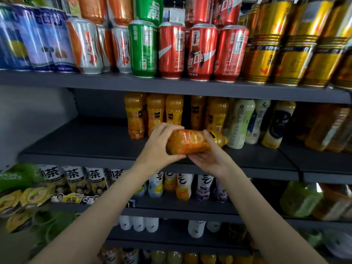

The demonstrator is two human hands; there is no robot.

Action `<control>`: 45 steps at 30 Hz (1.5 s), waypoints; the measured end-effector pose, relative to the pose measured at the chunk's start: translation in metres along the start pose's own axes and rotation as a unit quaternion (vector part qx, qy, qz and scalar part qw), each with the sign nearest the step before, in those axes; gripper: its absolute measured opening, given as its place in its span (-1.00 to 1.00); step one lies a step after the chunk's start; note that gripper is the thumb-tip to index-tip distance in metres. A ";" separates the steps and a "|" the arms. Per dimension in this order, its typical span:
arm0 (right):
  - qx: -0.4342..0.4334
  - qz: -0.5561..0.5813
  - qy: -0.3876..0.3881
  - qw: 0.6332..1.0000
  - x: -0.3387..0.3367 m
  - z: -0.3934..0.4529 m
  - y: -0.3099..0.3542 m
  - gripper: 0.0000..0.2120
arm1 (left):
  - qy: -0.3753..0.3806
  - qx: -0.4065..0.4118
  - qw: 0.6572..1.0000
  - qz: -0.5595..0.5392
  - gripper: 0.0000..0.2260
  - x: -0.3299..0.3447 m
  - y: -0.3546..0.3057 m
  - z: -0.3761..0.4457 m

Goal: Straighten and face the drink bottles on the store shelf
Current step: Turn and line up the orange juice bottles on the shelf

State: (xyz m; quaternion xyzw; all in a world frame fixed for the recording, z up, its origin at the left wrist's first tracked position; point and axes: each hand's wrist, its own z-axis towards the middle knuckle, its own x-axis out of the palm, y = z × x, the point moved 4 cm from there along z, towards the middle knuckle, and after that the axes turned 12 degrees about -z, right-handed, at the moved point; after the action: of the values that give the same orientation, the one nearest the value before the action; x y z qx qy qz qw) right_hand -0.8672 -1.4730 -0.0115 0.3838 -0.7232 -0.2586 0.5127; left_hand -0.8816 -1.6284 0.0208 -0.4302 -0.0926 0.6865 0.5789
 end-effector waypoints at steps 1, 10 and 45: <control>0.002 0.010 -0.001 1.000 0.000 0.000 -0.002 -0.40 | 0.016 0.007 1.000 0.001 -0.38 -0.001 -0.001 0.000; -0.150 -0.194 -0.035 0.969 -0.004 -0.010 0.004 -0.70 | 0.089 -0.139 0.977 -0.138 -0.65 -0.015 0.023 -0.011; -0.297 -0.585 0.005 0.754 0.041 0.044 0.018 -0.35 | -0.048 -0.212 0.976 -0.030 -0.40 -0.011 0.081 0.003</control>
State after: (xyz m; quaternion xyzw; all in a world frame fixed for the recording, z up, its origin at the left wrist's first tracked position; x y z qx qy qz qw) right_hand -0.9208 -1.4970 0.0090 0.5621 -0.2415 -0.7078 0.3532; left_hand -0.9422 -1.6618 -0.0225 -0.5064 -0.2770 0.6533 0.4899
